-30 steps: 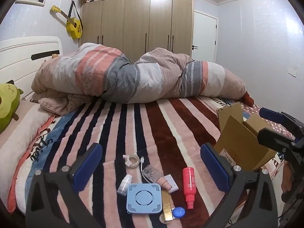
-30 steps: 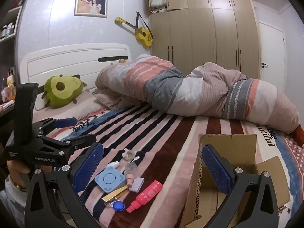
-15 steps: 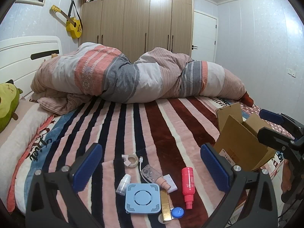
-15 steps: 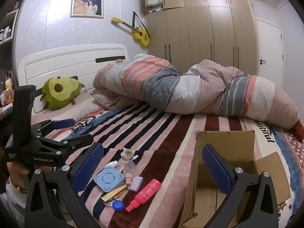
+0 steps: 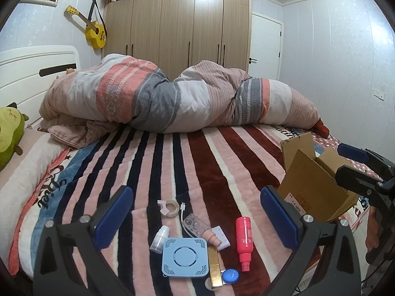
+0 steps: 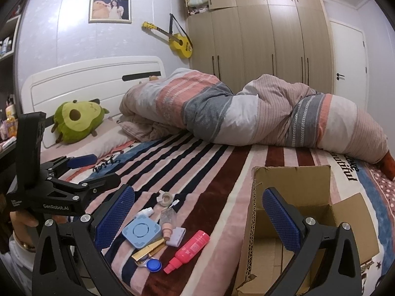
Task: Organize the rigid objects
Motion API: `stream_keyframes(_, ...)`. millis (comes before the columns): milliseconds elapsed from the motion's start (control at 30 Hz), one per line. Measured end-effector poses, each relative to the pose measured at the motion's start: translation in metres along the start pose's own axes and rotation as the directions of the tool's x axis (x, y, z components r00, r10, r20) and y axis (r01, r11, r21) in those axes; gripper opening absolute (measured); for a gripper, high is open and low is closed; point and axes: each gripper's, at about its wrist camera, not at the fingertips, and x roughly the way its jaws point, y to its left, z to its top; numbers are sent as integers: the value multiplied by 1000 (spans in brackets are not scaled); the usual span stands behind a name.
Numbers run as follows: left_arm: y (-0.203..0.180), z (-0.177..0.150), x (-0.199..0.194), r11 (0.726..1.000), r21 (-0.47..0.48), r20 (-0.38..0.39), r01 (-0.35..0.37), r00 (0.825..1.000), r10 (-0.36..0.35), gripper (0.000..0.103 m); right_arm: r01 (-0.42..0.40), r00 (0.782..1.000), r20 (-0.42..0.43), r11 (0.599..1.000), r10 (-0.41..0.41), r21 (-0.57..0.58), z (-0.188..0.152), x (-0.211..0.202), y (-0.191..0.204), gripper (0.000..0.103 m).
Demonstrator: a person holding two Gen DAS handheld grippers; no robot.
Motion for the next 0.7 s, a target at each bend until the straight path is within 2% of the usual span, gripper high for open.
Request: stream_keyframes(700, 0, -1, 1, 1000, 1, -2, 1, 1000, -1, 103, -6, 1000, -4, 1000, 6, 2, -1, 0, 2, 103)
